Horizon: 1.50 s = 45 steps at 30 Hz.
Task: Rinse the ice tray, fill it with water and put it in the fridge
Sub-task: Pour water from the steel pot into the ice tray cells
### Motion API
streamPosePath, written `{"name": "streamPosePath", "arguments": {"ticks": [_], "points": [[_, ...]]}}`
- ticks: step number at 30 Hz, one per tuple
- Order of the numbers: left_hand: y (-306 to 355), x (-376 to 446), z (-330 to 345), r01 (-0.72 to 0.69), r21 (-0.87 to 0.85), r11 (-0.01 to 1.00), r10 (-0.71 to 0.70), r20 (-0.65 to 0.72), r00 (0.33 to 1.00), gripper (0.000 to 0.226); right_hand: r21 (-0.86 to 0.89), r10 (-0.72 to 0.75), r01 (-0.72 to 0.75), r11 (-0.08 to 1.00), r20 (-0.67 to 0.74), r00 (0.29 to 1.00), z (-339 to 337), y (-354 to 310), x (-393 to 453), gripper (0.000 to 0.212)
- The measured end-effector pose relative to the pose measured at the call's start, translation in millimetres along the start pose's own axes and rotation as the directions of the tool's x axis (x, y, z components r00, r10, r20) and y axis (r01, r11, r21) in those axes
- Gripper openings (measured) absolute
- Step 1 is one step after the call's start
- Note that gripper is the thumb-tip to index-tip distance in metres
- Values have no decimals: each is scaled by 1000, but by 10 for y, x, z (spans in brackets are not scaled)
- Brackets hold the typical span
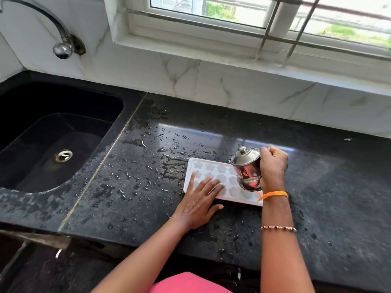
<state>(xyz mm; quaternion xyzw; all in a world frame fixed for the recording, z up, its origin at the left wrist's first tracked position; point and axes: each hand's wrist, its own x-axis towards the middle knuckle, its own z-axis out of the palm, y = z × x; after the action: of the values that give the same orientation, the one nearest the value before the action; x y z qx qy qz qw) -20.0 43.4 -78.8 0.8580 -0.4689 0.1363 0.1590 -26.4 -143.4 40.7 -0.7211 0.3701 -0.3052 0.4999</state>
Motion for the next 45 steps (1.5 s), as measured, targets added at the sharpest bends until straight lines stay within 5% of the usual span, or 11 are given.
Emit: {"name": "streamPosePath", "arguments": {"ticks": [18, 45], "points": [[-3, 18, -11, 3, -1, 1000, -3, -37, 999, 43, -231, -48, 54, 971, 30, 998, 75, -75, -24, 24], [-23, 21, 7, 12, -5, 1000, -12, -31, 999, 43, -303, -78, 82, 949, 27, 997, 69, -118, -67, 29]]}}
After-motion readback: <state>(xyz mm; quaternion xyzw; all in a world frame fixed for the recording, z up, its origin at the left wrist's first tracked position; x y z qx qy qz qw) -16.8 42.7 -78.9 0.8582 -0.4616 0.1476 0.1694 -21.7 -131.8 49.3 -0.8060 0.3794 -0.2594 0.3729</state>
